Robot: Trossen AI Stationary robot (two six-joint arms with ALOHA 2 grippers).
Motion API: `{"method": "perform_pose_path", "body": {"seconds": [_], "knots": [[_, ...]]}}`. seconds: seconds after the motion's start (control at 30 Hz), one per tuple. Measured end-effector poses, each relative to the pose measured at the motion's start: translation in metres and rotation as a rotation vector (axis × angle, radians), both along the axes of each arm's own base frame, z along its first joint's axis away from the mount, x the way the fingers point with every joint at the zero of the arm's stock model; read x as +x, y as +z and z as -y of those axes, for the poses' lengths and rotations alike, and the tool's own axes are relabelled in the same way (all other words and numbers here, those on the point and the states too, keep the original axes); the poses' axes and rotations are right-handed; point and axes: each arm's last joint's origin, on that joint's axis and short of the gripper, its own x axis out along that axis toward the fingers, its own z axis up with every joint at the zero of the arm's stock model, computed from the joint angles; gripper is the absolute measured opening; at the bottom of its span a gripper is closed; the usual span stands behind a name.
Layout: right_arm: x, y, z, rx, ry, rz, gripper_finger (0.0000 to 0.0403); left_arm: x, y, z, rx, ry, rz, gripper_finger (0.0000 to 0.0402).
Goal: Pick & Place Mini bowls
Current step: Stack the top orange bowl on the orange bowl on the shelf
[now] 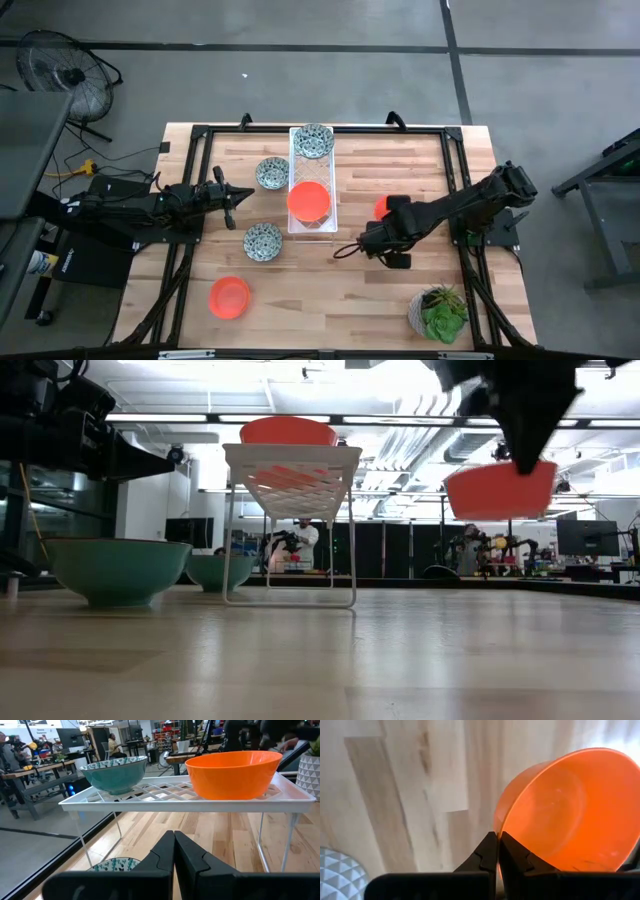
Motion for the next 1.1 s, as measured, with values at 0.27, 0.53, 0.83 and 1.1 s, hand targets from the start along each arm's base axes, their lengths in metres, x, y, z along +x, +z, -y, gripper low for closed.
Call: {"method": "perform_pose_path", "body": {"seconds": [0.27, 0.53, 0.83, 1.1], "knots": [[0.008, 0.043, 0.007, -0.099, 0.11, 0.086, 0.0, 0.0, 0.0, 0.0, 0.0, 0.0, 0.0, 0.0001], [0.015, 0.068, 0.014, -0.133, 0.327, 0.114, 0.0, 0.0, 0.0, 0.0, 0.0, 0.0, 0.0, 0.0001], [0.028, 0.083, 0.025, -0.154, 0.577, 0.153, 0.0, 0.0, 0.0, 0.0, 0.0, 0.0, 0.0, 0.0001], [0.051, 0.101, 0.029, -0.222, 0.689, 0.183, 0.0, 0.0, 0.0, 0.0, 0.0, 0.0, 0.0, 0.0001]]}}
